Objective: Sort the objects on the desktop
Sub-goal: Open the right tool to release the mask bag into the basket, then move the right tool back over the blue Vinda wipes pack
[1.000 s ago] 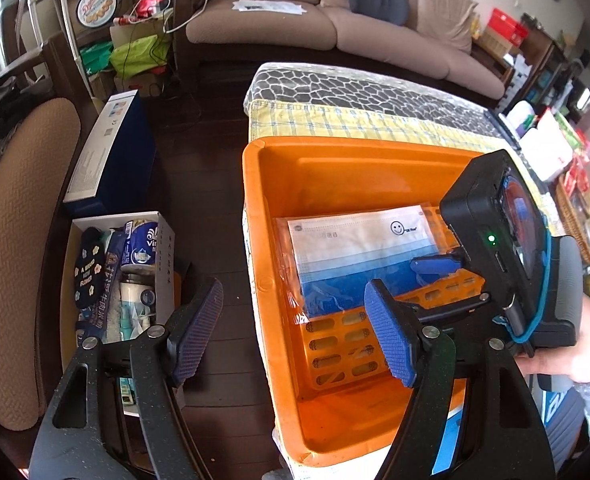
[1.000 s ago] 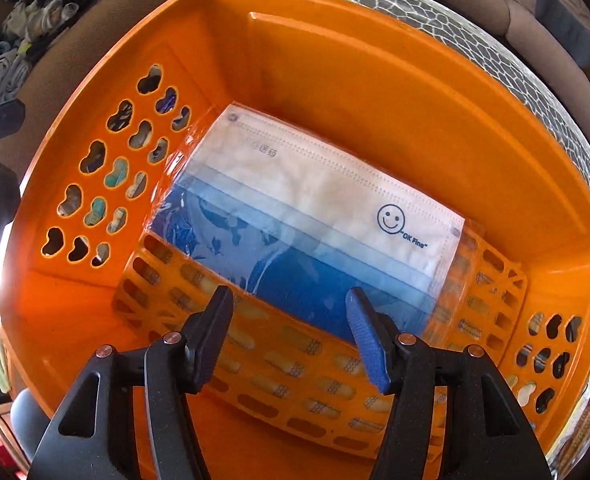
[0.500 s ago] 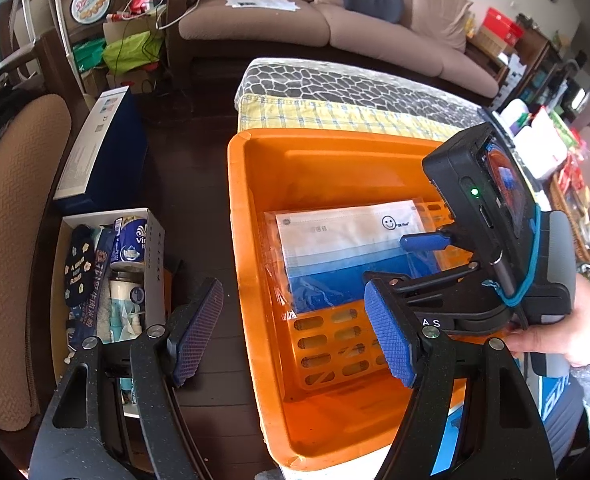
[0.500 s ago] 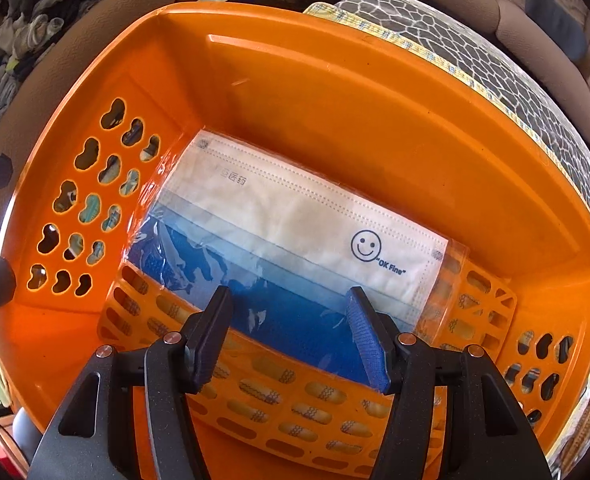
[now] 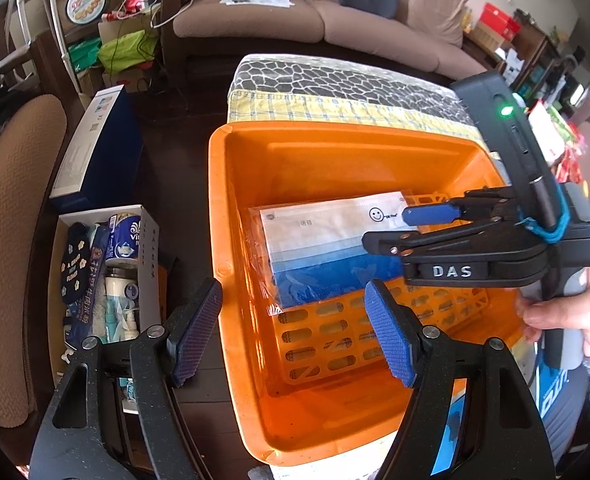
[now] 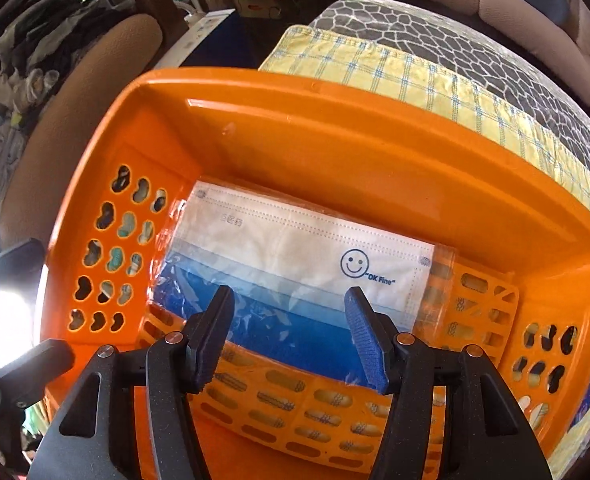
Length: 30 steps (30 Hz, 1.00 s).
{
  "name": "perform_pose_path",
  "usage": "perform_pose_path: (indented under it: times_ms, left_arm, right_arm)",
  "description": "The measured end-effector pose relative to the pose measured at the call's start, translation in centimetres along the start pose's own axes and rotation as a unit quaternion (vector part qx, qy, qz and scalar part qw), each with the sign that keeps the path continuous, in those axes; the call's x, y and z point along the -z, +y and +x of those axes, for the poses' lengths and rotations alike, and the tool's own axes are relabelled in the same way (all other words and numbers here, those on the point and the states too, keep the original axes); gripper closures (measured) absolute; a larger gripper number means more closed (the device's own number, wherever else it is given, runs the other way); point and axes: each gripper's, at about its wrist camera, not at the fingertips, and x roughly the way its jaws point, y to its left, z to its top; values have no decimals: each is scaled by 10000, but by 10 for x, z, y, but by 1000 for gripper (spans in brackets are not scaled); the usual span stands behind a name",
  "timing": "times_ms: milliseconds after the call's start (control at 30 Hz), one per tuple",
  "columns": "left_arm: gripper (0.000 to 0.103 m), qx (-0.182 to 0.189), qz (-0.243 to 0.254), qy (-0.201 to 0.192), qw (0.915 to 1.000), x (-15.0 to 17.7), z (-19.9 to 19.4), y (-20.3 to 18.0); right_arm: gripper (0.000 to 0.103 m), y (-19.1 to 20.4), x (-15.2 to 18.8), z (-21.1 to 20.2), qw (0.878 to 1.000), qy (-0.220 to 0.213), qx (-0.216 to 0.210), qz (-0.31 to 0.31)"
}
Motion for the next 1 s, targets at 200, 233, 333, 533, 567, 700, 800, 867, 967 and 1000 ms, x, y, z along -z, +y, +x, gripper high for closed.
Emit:
perform_pose_path:
  times_ms: [200,233,333,533,567,700,800,867,967,1000]
  left_arm:
    - [32,63,56,-51,10000,-4,-7,-20]
    - [32,72,82,-60,9999,-5,-8,-25]
    - [30,94,170,-90,9998,-8,-11,-40]
    - [12,327,243,-125,9991,-16,-13,-78]
    - [9,368,266,-121,9989,-17,-12,-86]
    - [2,535,405,-80,9977,-23,-8,-120]
    - [0,634,523,-44,9966,-27,-3,-149]
    - [0,734,567,4,9957,-31,2,-167]
    - [0,919,593,91,9940,-37,13,-193]
    - [0,970,598,117,9934,-39,18,-202]
  right_arm:
    - [43,-25,-5,-54,9992,-379,82,27]
    - [43,-28,-3,-60,9990,-422,138,30]
    - [43,-44,5,-80,9983,-551,170,37]
    - [34,-81,42,-119,9969,-715,281,174]
    - [33,-89,48,-124,9966,-733,304,207]
    - [27,-127,69,-145,9946,-836,390,470]
    - [25,-158,84,-160,9920,-949,442,707]
    - [24,-179,94,-168,9902,-1001,463,859]
    - [20,-208,109,-178,9876,-1093,477,1022]
    - [20,-218,114,-180,9868,-1116,488,1070]
